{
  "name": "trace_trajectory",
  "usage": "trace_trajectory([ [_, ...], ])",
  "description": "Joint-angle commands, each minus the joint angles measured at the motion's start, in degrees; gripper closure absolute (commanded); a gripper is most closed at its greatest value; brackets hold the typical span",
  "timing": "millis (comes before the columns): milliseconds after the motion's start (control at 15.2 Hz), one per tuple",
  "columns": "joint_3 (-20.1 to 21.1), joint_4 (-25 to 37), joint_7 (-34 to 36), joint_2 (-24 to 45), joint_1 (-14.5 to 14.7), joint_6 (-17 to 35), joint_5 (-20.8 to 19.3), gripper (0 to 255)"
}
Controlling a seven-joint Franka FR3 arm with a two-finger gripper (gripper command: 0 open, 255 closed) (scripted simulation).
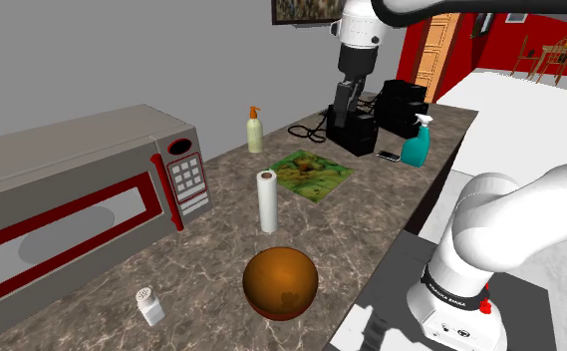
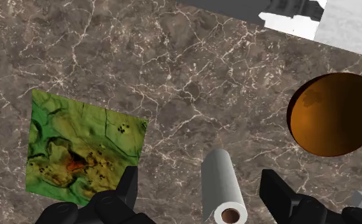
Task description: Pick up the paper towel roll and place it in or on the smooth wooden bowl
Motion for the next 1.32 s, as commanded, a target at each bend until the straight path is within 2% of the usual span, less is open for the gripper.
trace_trajectory([
  [0, 0.00, 0.00, 0.00, 0.00, 0.00, 0.00, 0.00, 0],
  [594, 3.99, -6.84, 8.49, 9.21, 0.69, 18.67, 3.89, 0],
  [1254, 8.55, -6.05, 17.35, 25.94, 0.73, 37.85, 5.32, 0],
])
